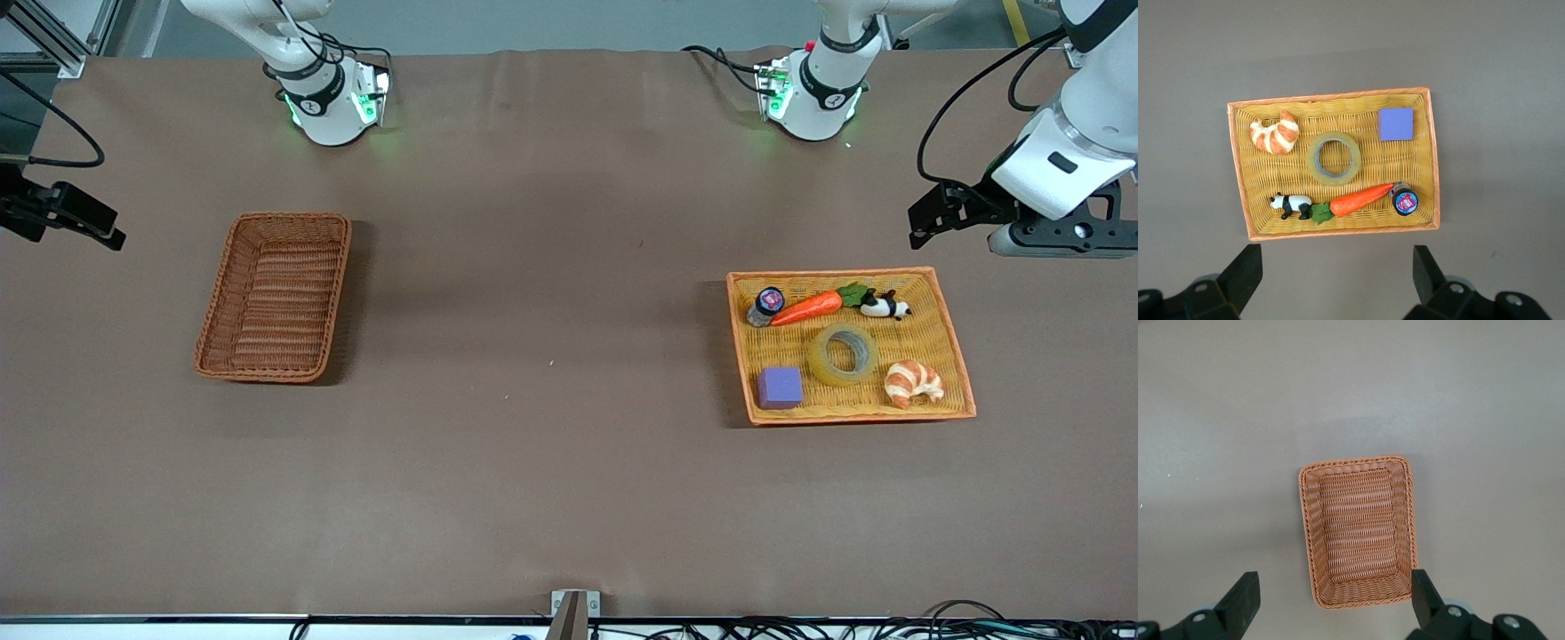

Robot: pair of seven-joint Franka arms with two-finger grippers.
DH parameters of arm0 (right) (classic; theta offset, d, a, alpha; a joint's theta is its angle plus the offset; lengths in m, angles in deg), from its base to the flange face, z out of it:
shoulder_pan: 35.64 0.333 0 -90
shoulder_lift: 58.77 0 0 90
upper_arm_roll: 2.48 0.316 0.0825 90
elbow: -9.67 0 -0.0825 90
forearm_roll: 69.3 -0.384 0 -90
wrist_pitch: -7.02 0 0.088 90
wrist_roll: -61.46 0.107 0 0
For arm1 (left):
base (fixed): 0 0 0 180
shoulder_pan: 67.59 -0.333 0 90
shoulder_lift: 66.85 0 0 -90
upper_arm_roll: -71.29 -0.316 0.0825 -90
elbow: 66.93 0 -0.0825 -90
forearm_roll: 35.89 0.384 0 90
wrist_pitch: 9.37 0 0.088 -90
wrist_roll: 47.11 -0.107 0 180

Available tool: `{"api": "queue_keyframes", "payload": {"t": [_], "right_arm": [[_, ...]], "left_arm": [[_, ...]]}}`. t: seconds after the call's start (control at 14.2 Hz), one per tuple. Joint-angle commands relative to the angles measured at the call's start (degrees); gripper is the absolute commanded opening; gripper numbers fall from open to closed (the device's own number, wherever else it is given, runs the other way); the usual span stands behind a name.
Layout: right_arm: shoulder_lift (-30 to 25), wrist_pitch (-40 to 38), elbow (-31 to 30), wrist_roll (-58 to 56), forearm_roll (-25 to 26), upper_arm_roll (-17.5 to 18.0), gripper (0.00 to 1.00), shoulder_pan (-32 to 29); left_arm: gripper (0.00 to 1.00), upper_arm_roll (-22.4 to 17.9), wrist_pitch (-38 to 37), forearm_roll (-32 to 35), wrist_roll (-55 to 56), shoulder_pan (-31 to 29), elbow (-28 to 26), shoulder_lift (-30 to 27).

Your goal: Move tape to another basket

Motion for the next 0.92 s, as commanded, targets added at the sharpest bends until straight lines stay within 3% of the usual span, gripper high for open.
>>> {"api": "queue_keyframes", "payload": {"t": [0.0,0.85], "right_arm": [[-0.2,0.0,0.0,-0.7,-1.1,0.1,1.0,-0.4],[-0.2,0.0,0.0,-0.7,-1.1,0.1,1.0,-0.4]], "left_arm": [[0.99,-0.2,-0.1,-0.2,-1.1,0.2,-0.7,-1.0],[1.0,-0.2,1.3,-0.7,-1.2,-1.4,-0.7,2.0]]}}
